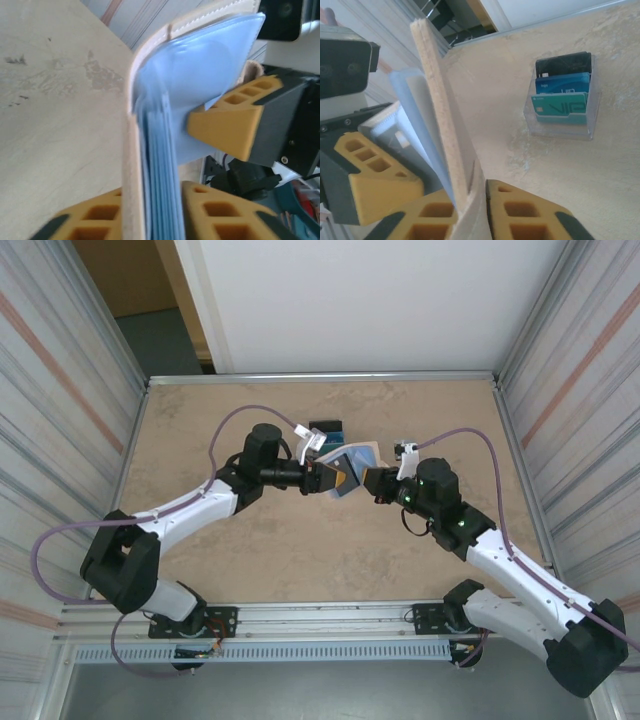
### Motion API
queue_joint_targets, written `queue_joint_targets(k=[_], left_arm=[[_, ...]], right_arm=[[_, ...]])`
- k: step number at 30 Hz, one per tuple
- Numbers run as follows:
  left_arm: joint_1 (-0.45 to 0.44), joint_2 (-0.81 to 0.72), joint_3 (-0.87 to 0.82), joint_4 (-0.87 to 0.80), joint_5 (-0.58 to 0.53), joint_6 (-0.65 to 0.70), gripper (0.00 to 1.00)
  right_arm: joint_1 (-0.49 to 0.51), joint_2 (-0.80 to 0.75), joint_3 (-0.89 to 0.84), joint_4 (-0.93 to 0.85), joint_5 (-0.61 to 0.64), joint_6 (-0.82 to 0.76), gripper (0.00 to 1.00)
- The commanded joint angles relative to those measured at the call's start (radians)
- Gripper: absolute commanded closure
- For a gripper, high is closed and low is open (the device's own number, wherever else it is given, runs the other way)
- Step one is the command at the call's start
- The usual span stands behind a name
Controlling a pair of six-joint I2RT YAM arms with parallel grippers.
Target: Take the credit cards out of the card holder
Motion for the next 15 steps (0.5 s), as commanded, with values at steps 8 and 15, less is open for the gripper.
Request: queue_joint_targets(k=[8, 15], left_arm=[[0.004, -0.064, 0.061, -0.117, 0.028, 0.096, 0.96], [0.02, -0.079, 0.089, -0.202, 0.106, 0.129, 0.97]], right_arm=[[0.007, -0.03, 0.037, -0.064, 0.038, -0.106, 0.41], [0.011, -0.004, 0.047, -0.071, -0.037, -0.173, 0.25]])
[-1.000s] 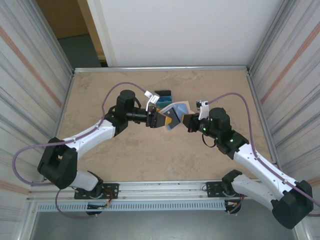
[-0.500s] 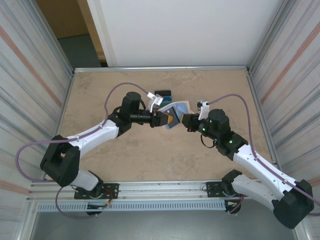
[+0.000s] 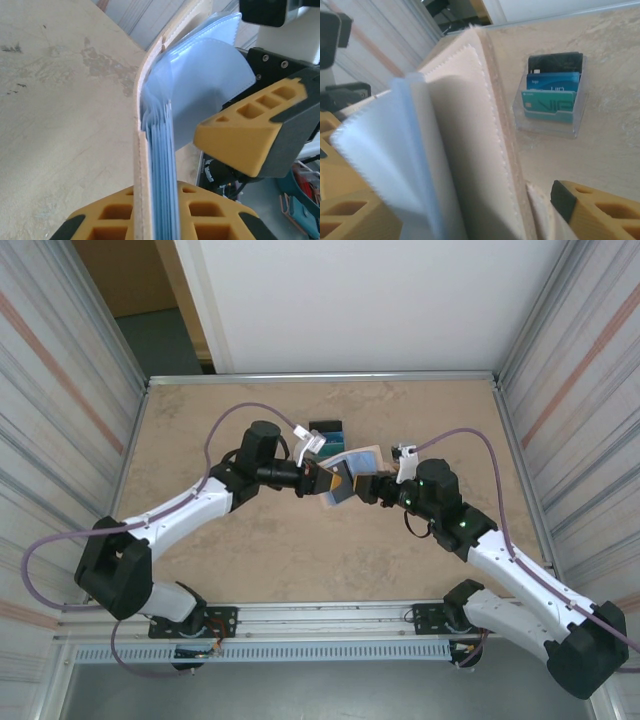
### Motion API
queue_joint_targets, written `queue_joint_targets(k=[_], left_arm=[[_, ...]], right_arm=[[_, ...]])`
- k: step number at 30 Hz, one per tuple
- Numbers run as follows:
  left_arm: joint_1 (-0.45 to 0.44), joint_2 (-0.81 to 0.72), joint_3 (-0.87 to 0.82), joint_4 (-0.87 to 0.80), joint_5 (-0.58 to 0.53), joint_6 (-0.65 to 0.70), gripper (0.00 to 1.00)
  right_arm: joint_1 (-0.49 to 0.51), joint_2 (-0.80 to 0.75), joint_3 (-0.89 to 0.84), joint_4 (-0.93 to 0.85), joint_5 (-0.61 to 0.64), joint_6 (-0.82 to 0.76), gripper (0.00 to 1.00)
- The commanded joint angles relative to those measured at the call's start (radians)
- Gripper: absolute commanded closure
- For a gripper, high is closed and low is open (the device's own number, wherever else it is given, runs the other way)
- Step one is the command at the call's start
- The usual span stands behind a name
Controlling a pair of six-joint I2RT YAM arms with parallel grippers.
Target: Take the credit cards out of the card holder
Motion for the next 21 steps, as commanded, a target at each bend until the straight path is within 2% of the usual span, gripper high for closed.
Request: queue_joint_targets(k=[1, 6, 11, 13, 16, 21], left_arm=[[0.011, -0.039, 0.05, -0.047, 0.075, 0.05, 0.97], [0.013, -0.035, 0.056, -0.122, 0.091, 0.087, 0.97], [0.021, -0.021, 0.036, -0.118, 0.088, 0.072, 0.95], [0.024, -0.017, 0.03, -0.096, 0.091, 0.057, 0.92], [0.026, -0.008, 0.023, -0.065, 0.091, 0.039, 0.81], [0.038, -0.018, 0.004, -0.061, 0.022, 0.027, 0.44]], right_arm=[[0.009, 0.005, 0.044, -0.012, -0.028, -0.054, 0.25], [-0.023, -0.005, 0.04, -0.012, -0.025, -0.035, 0.4], [-0.073, -0.017, 0.013, 0.032, -0.104, 0.024, 0.77], [-0.077, -0.017, 0.008, 0.042, -0.126, 0.039, 0.89], [-0.075, -0.022, 0.002, 0.05, -0.135, 0.059, 1.0], [-0.075, -0.026, 0.006, 0.003, -0.07, 0.1, 1.0]])
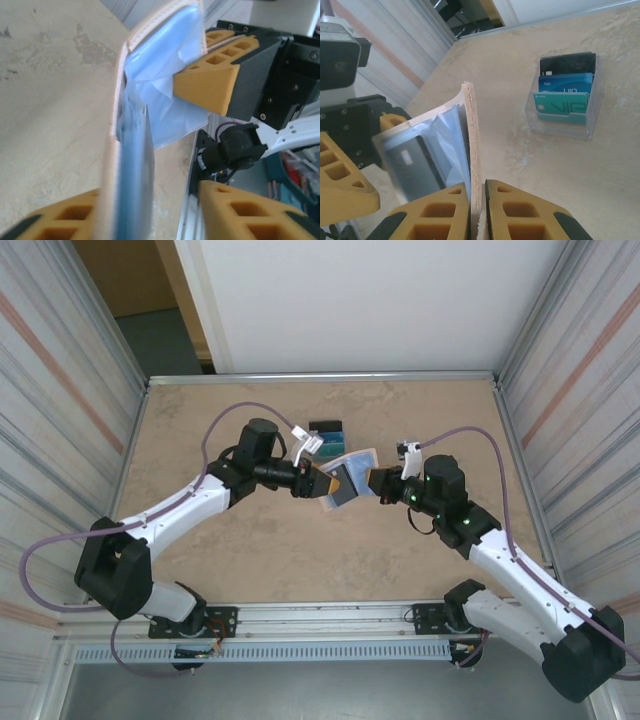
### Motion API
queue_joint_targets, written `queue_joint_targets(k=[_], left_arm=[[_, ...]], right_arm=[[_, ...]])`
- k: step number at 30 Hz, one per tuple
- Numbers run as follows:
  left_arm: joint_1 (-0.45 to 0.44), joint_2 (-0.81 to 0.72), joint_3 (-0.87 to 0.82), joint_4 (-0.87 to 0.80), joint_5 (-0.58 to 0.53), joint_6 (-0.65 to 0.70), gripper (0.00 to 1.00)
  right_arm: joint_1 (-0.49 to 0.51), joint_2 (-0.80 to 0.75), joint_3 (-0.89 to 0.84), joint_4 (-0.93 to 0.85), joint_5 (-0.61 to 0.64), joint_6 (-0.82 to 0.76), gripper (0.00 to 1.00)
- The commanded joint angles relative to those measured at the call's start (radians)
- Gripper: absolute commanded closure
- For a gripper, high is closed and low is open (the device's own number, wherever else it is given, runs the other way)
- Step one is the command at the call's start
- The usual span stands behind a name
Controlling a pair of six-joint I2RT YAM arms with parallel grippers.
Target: Take the credit cards out of the card holder
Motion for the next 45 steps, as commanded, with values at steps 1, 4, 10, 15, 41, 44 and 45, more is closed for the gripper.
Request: queue_joint_targets(k=[1, 4, 10, 15, 41, 44, 45], left_arm=[[0.015, -0.028, -0.022, 0.025, -0.057, -0.004, 0.39], [0.018, -0.071, -0.053, 0.019, -0.179, -0.002, 0.22], [0.017, -0.182, -0.118, 0.009, -0.44, -0.002, 0.01], [0.016, -0.245, -0.161, -0.002, -0.599, -0.005, 0.01], [0.007, -0.12, -0.174, 0.023, -0.665, 0.04, 0.01], [0.006, -0.109, -0.183, 0.036, -0.673, 0.044, 0.01], [0.005, -0.106, -0.184, 0.037, -0.68, 0.047, 0.01]], right_arm=[[-0.005, -0.02, 0.003, -0.026, 0.047, 0.061, 1.0], [-0.001, 0.0, -0.001, -0.042, 0.073, 0.127, 1.0], [0.036, 0.097, 0.02, -0.087, 0.117, 0.283, 1.0], [0.072, 0.235, 0.047, -0.073, 0.102, 0.371, 1.0], [-0.044, 0.663, 0.105, -0.038, -0.129, 0.331, 0.54], [-0.049, 0.626, 0.113, -0.112, -0.071, 0.296, 0.5], [-0.054, 0.611, 0.114, -0.137, -0.052, 0.289, 0.49]])
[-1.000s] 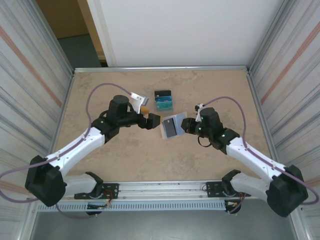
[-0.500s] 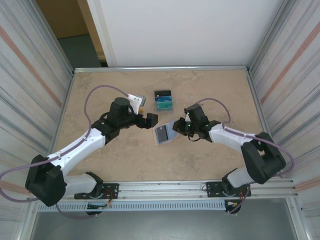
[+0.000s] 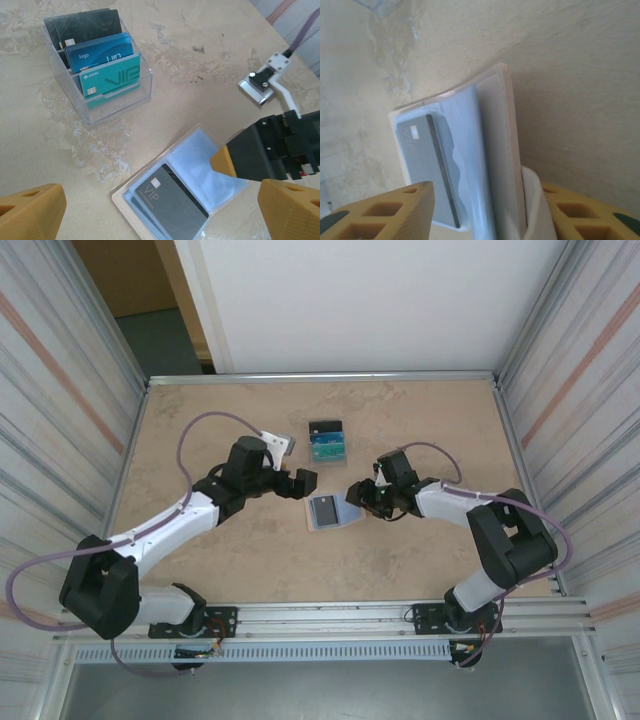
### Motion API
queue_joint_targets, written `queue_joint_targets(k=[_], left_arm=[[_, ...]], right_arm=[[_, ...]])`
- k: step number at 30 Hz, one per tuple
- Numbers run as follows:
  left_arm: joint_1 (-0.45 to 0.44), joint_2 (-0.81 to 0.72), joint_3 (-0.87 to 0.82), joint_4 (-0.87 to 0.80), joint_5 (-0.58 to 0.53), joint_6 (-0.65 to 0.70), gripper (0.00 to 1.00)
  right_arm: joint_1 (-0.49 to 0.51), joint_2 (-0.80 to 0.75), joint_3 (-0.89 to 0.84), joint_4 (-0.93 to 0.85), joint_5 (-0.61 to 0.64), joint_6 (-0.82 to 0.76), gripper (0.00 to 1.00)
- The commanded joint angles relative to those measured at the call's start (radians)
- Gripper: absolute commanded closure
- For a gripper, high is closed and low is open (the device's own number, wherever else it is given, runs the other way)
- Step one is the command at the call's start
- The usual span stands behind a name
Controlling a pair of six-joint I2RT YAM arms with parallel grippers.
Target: Take the credit cards out of the card holder
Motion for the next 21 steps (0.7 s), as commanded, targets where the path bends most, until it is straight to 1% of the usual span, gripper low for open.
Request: queue_joint_targets(k=[1, 3, 6, 7, 9, 13, 16, 19, 21], left_arm=[[-0.008, 0.011, -0.016, 0.028, -0.036, 0.027, 0.01], [-0.017, 0.017, -0.02, 0.025, -0.067, 0.039, 0.01], [-0.045, 0.029, -0.023, 0.003, -0.139, 0.055, 0.02], [-0.054, 0.035, -0.025, -0.003, -0.159, 0.058, 0.04], [-0.067, 0.05, -0.03, -0.01, -0.181, 0.046, 0.13], [-0.068, 0.091, -0.069, 0.025, -0.173, -0.041, 0.25], [-0.063, 0.131, -0.094, 0.069, -0.128, -0.099, 0.32], [-0.036, 0.182, -0.119, 0.147, -0.042, -0.168, 0.37], [-0.005, 0.219, -0.138, 0.209, 0.025, -0.218, 0.41]], right_arm=[[-0.012, -0.068, 0.035, -0.124, 0.074, -0.058, 0.49], [-0.016, -0.102, 0.037, -0.174, 0.128, -0.073, 0.47], [-0.021, -0.163, 0.033, -0.223, 0.192, -0.088, 0.49], [-0.021, -0.186, 0.031, -0.231, 0.207, -0.092, 0.51], [-0.021, -0.225, 0.026, -0.239, 0.229, -0.099, 0.54], [-0.005, -0.293, 0.015, -0.211, 0.229, -0.121, 0.58], [0.039, -0.316, 0.021, -0.191, 0.245, -0.144, 0.59], [0.087, -0.299, 0.046, -0.184, 0.261, -0.158, 0.6], [0.101, -0.266, 0.065, -0.182, 0.245, -0.159, 0.6]])
